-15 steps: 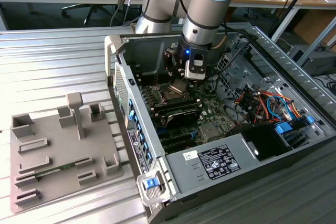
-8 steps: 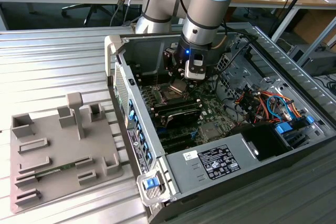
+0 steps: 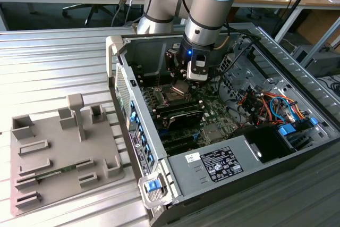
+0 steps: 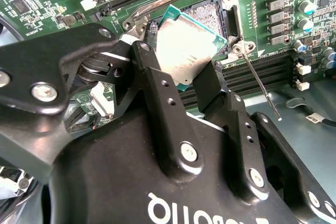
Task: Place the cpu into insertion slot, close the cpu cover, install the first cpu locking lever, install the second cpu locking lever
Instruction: 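Place the cpu into insertion slot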
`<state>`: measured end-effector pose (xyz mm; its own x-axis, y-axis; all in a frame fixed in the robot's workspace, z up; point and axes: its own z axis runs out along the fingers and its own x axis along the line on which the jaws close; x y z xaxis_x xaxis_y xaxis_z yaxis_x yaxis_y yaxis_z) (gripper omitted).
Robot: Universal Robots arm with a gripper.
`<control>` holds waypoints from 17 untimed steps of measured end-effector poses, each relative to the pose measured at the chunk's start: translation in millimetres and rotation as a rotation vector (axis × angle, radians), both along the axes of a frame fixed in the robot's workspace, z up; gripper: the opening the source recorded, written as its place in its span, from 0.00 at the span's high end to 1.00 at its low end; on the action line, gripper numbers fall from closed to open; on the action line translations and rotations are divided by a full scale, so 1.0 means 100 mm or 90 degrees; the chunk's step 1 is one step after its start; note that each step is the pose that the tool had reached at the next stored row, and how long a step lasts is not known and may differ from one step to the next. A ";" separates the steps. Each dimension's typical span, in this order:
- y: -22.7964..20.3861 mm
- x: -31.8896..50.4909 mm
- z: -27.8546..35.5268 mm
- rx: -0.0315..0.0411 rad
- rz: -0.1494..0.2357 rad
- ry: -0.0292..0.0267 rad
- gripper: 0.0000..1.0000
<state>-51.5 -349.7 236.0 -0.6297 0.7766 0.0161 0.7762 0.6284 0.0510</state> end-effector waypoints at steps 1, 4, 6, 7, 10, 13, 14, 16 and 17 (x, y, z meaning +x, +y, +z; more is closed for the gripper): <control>0.000 0.000 0.000 0.0000 0.000 0.0000 0.47; 0.000 0.000 -0.001 -0.0001 -0.001 0.0001 0.47; 0.000 -0.005 -0.002 0.0000 -0.002 0.0000 0.47; 0.000 -0.011 -0.003 0.0000 -0.003 0.0000 0.47; 0.000 -0.023 -0.005 0.0000 -0.012 0.0000 0.47; 0.006 -0.037 -0.006 0.0000 -0.018 0.0001 0.47; 0.012 -0.038 -0.006 0.0000 -0.019 0.0000 0.47; 0.047 -0.039 -0.006 -0.0005 -0.020 0.0001 0.47; 0.057 -0.039 -0.007 -0.0006 -0.021 0.0000 0.47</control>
<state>-55.3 -343.9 235.4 -0.6043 0.7966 0.0154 0.7961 0.6030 0.0503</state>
